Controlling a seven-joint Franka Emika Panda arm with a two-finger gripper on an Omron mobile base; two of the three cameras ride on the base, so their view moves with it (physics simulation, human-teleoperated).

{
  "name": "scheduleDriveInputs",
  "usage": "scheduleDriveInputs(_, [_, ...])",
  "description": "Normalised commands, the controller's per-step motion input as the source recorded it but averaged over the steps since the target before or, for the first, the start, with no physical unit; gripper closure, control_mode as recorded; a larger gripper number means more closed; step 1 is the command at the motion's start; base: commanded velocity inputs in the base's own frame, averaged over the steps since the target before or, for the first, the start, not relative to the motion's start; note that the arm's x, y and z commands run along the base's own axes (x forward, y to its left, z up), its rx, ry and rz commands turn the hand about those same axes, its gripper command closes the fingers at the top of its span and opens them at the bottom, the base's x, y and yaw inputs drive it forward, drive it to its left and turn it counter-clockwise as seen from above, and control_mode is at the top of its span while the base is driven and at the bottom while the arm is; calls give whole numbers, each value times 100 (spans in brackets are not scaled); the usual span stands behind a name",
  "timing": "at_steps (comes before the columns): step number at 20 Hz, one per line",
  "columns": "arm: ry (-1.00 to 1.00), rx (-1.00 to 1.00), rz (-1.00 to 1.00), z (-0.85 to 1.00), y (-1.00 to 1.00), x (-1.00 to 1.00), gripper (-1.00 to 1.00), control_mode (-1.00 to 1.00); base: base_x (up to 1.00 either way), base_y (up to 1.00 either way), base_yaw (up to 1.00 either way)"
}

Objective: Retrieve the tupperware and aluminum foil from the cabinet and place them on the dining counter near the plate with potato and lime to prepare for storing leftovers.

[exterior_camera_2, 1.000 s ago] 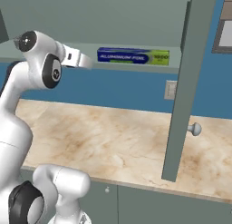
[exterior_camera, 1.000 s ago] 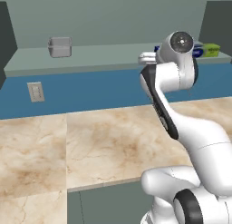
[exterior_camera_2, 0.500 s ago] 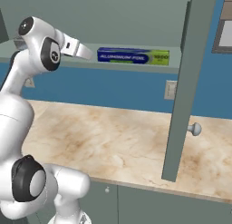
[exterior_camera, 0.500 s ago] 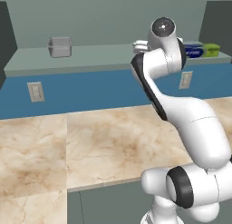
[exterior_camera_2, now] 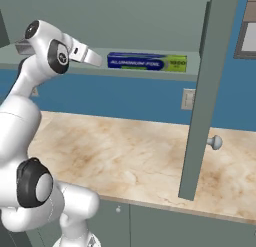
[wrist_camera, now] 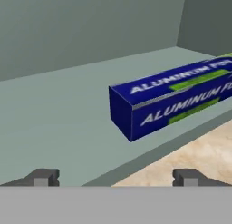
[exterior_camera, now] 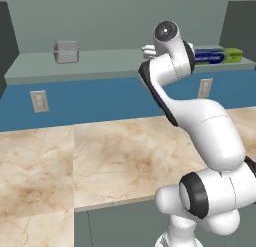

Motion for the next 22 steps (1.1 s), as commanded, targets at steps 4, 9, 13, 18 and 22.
scheduleDriveInputs(4, [0,0,-12,-1,0,33,-100,-100,0,0,0])
scheduleDriveInputs(9, [0,0,-13,0,0,37,-100,-100,0,0,0])
scheduleDriveInputs(13, [0,0,-12,-2,0,32,-100,-100,0,0,0])
scheduleDriveInputs(18, [0,0,-14,-8,-11,21,-100,-100,0,0,0])
scheduleDriveInputs(22, [0,0,-15,-10,-17,15,-100,-100,0,0,0])
